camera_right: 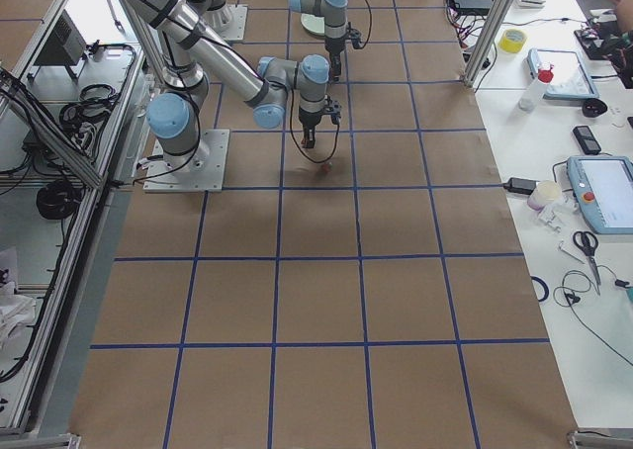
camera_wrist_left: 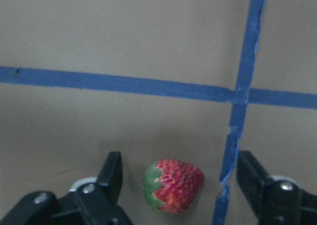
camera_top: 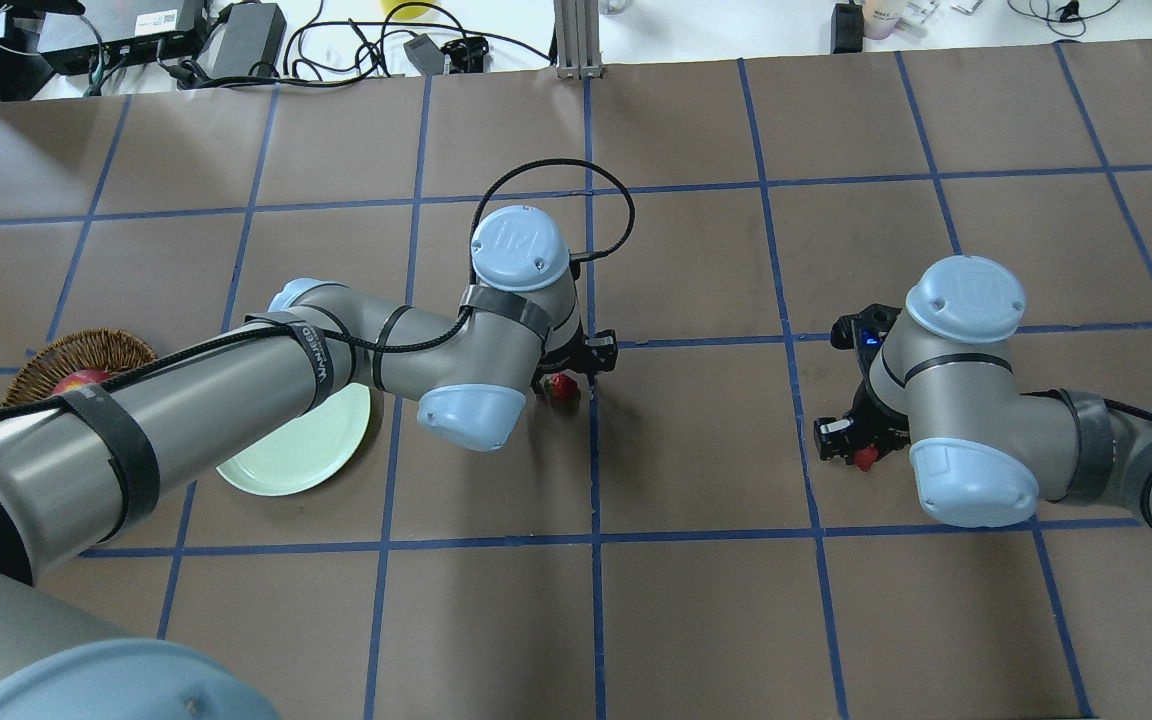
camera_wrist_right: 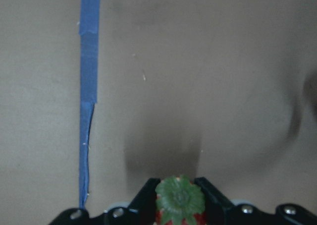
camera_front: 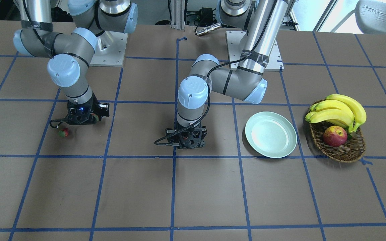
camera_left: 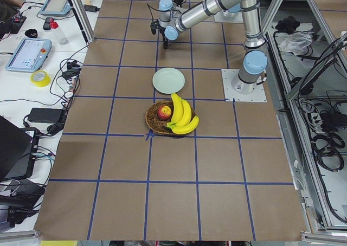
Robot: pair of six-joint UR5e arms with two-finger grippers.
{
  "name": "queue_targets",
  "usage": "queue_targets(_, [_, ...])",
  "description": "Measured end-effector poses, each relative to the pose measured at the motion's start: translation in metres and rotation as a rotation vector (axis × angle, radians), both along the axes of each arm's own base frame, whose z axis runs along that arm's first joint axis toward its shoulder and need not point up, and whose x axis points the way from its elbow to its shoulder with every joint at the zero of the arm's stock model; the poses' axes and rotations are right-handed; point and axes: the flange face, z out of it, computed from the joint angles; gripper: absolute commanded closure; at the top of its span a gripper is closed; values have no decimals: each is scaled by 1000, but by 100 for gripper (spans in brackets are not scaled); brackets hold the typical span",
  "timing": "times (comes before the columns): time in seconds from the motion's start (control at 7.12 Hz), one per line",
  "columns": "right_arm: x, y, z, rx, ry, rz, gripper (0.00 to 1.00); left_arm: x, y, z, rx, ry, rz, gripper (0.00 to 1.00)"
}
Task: Collect all strawberries into plate
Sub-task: 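Drop the strawberry on the plate with left gripper while right sets another centrally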
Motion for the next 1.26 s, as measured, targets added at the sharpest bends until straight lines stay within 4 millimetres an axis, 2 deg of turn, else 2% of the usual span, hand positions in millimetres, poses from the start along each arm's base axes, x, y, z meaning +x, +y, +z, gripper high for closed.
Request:
queue_targets(0.14, [9,-10,9,-2,-21,-21,89,0,1,0,5,0,-1,92])
queue_targets(0.28, [26,-19,16,-1,-55,-56,89,0,1,0,7,0,-1,100])
queue_targets(0.42, [44,-23,16,2,-90,-108,89,0,1,3,2,2,-7,100])
queue_targets(0.56, [67,-23,15,8,-126,-175,89,2,-4,18,-21,5,-28,100])
queue_targets(0.7, [92,-22,15,12,-149,-246,89,15,-18,42,-37,1,-53,100])
queue_targets(0.98, [147,-27,17,3,-208,-362,89,77,-50,93,-33,-14,-105,100])
queue_targets(1.26, [221,-45,11,-10,-223,-430,87,156,-70,120,-38,-26,-150,100])
